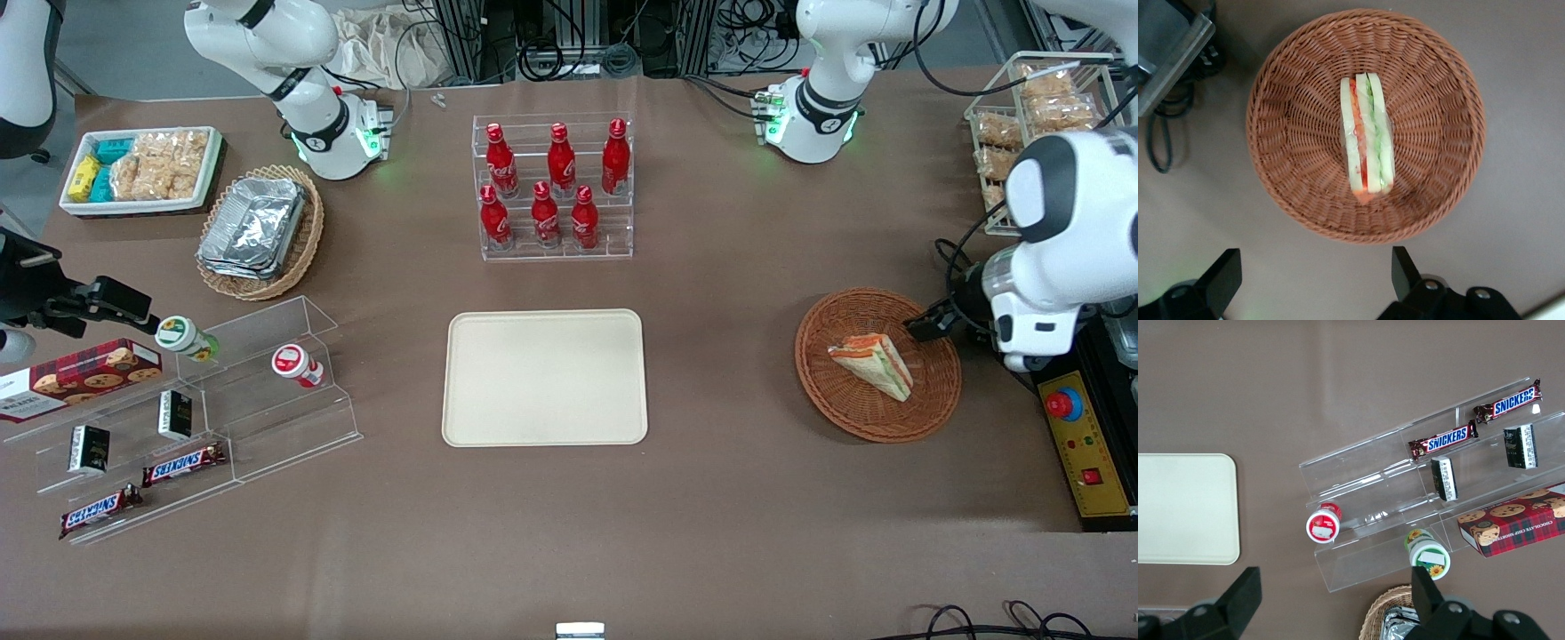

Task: Place sandwich from basket to tray
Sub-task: 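Lower the open left gripper over the wrapped sandwich in the basket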

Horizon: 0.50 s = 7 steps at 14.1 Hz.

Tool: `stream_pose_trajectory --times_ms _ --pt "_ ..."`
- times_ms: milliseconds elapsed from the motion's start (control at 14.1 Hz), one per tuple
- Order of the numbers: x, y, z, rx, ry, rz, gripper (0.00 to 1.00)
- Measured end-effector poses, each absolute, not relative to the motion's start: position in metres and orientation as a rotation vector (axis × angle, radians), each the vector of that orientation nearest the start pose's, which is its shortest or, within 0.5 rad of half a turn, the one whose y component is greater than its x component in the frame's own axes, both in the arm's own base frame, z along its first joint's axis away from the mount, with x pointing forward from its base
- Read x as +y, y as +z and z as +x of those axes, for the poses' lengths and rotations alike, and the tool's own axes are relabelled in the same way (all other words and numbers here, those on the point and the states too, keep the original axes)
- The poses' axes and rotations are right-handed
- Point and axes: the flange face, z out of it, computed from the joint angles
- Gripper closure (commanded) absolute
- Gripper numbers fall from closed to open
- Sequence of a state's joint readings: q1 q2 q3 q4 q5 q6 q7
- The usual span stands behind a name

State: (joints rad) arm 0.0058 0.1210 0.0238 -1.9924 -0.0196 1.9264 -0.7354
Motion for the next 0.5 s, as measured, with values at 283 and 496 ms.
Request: stream_pose_trajectory --times_ms 283,496 --pt "0.014 0.32 0.561 -1.235 0.261 -2.817 0.0" --pt "0.014 0.282 0.555 -1.245 0.232 -2.821 0.0"
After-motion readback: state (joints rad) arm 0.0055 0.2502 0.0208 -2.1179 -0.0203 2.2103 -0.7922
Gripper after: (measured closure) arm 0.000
